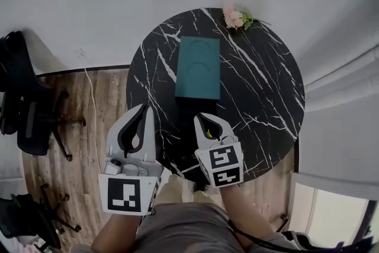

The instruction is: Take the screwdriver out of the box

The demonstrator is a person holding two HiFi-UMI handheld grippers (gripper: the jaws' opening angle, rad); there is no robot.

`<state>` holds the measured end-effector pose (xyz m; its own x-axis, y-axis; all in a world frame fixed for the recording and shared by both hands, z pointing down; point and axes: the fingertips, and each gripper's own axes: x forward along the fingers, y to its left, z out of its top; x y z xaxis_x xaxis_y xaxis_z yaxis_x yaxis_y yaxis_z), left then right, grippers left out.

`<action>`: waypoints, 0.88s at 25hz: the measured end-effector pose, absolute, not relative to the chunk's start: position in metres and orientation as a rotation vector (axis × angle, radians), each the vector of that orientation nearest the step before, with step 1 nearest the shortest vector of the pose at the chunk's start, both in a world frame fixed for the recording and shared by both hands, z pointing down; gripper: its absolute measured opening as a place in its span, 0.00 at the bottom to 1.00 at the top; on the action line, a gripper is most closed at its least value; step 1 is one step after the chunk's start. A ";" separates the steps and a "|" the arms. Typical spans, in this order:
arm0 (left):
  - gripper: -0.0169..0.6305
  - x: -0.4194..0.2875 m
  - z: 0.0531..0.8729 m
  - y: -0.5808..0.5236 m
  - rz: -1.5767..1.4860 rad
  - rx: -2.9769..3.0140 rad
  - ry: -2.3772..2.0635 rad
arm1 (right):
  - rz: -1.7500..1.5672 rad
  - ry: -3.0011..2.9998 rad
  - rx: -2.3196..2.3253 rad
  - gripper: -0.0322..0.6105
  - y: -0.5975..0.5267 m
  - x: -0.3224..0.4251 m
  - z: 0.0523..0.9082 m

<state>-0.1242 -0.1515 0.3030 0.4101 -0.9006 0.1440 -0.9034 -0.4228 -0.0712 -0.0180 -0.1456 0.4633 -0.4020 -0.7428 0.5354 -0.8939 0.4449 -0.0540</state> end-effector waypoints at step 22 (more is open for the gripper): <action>0.03 -0.073 0.225 -0.102 0.057 2.786 -1.730 | 0.113 -2.554 1.527 0.10 -0.132 0.014 0.273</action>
